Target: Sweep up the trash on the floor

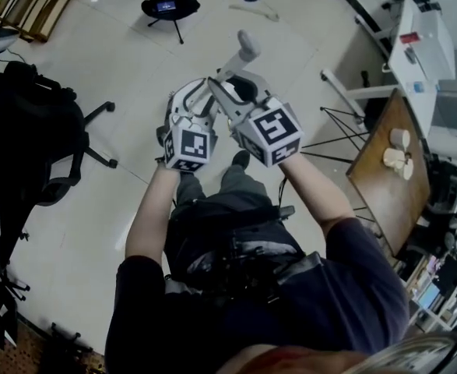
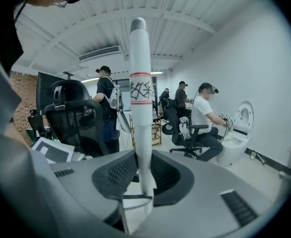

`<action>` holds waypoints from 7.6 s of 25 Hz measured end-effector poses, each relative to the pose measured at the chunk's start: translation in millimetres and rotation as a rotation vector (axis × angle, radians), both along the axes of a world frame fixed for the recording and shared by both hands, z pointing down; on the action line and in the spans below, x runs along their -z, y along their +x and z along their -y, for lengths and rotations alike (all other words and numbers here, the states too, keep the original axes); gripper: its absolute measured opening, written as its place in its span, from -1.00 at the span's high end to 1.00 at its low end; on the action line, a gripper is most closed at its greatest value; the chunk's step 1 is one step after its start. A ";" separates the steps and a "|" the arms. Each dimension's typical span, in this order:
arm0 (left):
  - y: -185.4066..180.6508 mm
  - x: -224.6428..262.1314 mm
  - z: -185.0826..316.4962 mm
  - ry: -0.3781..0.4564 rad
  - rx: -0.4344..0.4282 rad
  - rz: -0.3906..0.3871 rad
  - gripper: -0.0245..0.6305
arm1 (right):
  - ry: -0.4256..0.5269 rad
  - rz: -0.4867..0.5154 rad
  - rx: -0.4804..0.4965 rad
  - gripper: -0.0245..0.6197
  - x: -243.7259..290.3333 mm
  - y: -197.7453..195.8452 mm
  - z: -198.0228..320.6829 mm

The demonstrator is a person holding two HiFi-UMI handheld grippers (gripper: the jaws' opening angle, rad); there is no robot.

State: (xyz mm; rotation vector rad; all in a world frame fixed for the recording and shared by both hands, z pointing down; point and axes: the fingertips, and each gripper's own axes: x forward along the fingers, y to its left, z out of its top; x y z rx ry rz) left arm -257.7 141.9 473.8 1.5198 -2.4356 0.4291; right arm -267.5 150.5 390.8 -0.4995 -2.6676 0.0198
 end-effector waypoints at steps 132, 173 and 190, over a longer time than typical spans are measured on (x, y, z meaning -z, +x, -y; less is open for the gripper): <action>4.7 -72.0 17.6 -0.208 -0.240 -0.076 0.67 | -0.132 0.181 0.117 0.56 24.5 14.7 7.0; 155.0 1.0 -30.2 -0.048 -0.179 -0.236 0.69 | -0.423 0.122 0.457 0.52 57.3 136.8 -38.9; 163.1 -96.0 -97.3 -0.147 -0.240 -0.367 0.70 | -0.357 -0.098 0.418 0.50 -42.9 133.5 -113.0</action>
